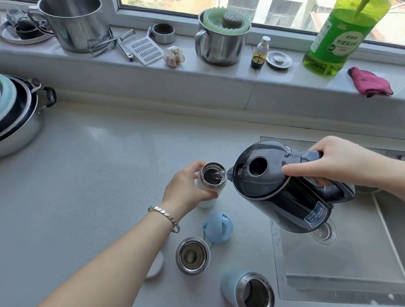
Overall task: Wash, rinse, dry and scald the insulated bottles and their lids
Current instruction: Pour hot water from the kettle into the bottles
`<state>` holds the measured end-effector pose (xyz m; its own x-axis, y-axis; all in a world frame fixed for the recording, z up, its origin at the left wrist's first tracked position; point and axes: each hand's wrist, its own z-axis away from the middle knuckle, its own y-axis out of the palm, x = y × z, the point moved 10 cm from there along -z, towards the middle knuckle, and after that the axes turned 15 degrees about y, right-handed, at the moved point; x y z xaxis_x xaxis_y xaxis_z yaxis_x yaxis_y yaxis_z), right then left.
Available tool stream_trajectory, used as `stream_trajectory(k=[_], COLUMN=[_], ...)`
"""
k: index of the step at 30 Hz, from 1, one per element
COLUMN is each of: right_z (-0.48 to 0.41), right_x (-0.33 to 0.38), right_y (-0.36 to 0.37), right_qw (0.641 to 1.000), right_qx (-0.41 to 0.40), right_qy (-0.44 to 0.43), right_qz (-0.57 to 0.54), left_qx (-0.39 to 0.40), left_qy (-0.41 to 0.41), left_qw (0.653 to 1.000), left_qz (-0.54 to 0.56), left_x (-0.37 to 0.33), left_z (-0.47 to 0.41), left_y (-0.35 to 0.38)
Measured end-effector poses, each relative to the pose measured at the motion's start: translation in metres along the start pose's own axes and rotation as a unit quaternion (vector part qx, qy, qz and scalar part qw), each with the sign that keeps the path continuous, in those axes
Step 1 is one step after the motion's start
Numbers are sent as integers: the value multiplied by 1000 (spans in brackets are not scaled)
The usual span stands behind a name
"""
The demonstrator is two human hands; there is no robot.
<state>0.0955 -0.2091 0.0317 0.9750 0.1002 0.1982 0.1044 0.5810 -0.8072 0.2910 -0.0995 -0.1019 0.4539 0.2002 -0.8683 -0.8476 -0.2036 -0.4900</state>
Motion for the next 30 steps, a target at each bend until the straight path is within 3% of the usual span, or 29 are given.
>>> stream_trajectory(k=[19,25,30], right_z=[-2,1,4], right_x=[2,-12,-37], right_y=[2,12,26], right_qw=[1000,994,982], right_qx=[12,13,7], right_qy=[-15,-27,-33], right_qz=[-17,-102,-188], left_qx=[-5,22,-36], left_qy=[6,26,-13], left_qw=[1000,999,999], left_qz=[-3,-34,27], left_x=[6,7,15], left_z=[-2,1,46], left_y=[2,9,-8])
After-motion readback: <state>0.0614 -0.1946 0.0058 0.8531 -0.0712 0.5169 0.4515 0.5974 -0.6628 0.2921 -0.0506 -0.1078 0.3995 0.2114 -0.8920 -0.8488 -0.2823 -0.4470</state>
